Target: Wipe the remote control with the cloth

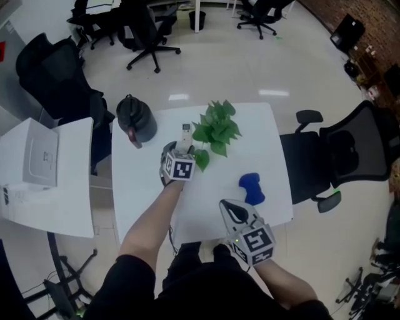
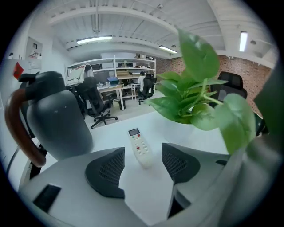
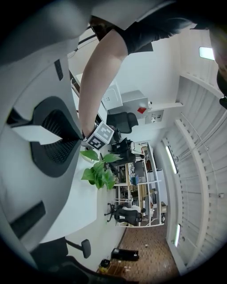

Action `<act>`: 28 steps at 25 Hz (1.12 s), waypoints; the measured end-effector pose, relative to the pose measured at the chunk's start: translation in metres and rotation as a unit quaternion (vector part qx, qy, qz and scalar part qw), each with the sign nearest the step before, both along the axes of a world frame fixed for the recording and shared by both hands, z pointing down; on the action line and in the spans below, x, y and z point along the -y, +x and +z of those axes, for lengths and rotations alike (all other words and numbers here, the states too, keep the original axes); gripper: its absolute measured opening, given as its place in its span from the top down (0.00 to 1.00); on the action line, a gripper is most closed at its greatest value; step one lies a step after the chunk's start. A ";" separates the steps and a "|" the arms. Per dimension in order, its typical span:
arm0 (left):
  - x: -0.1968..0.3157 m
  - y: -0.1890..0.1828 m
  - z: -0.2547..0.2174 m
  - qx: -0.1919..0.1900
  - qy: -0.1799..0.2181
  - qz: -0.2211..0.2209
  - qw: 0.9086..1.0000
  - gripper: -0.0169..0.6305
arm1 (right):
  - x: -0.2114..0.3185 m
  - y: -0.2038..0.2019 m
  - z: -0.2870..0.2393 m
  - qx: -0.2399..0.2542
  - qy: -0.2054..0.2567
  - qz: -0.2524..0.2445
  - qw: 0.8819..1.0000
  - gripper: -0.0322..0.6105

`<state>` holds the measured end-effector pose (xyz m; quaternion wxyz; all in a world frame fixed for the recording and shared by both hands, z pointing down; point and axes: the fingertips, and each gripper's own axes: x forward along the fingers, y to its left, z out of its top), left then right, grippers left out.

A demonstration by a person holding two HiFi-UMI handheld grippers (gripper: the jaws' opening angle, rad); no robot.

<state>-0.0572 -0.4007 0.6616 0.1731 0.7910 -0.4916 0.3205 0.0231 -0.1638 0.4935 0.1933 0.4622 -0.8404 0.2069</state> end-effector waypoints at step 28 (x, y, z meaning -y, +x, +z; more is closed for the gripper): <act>0.044 0.002 0.046 0.029 -0.036 -0.050 0.998 0.65 | 0.024 0.021 0.032 0.013 -0.023 0.037 0.999 0.94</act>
